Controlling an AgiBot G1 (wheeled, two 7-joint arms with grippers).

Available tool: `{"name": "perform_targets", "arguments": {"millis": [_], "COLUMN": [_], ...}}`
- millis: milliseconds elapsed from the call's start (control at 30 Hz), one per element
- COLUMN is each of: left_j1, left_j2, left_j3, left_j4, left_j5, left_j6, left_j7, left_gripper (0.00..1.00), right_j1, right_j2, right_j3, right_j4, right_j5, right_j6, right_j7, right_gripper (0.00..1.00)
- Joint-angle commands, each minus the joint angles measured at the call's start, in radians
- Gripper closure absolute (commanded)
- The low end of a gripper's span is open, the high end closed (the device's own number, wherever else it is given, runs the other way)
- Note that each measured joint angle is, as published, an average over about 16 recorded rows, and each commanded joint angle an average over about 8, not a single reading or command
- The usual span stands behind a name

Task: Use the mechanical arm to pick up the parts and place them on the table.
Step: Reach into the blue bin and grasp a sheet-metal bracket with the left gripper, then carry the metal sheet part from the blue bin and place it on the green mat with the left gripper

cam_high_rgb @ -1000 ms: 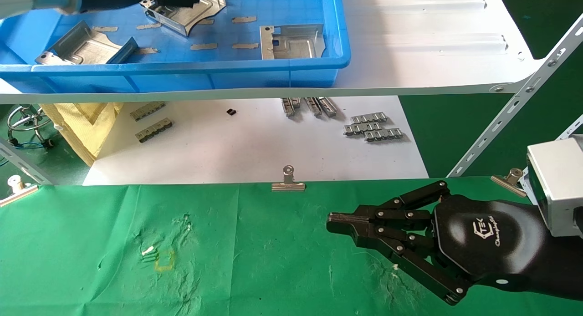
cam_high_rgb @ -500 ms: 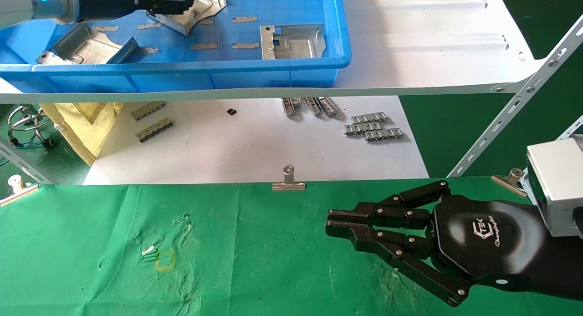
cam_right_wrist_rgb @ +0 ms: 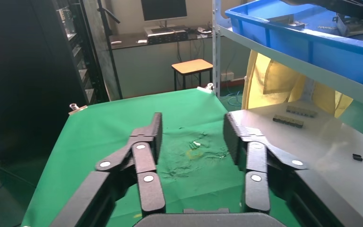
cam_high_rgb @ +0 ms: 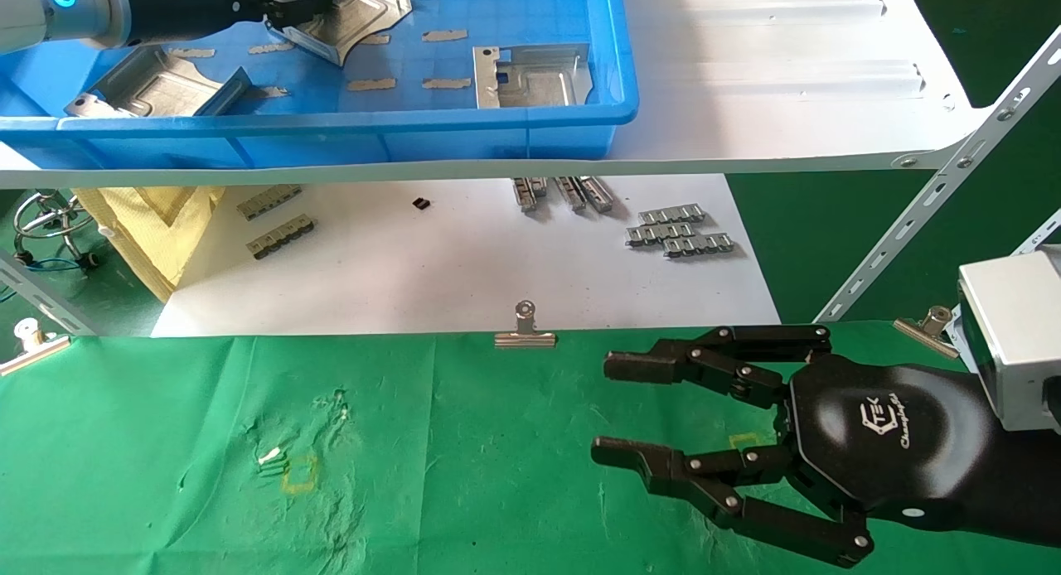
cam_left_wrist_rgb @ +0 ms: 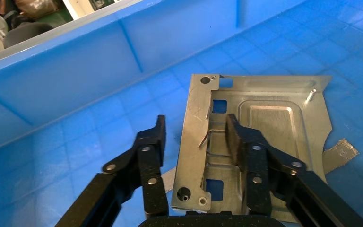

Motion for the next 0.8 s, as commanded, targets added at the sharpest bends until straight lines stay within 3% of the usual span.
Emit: {"name": "perform_targets", "arguments": {"millis": [33, 433, 800], "left_j1": [0.000, -0.015, 0.017], "left_j2": [-0.002, -0.051, -0.140], "left_j3": [0.000, -0.025, -0.088], "left_j4": [0.000, -0.032, -0.121], "left_j5": [0.000, -0.037, -0.143], "left_j6": [0.001, 0.152, 0.541], "left_j7": [0.000, 0.029, 0.215], "left_gripper": [1.00, 1.00, 1.00], "right_j1": [0.000, 0.000, 0.000], "right_j2": [0.000, 0.000, 0.000], "right_j3": [0.000, 0.000, 0.000], "right_j4": [0.000, 0.000, 0.000], "right_j5": [0.000, 0.000, 0.000], "right_j6": [0.000, 0.000, 0.000], "right_j7": [0.000, 0.000, 0.000], "right_gripper": [0.00, 0.00, 0.00]}}
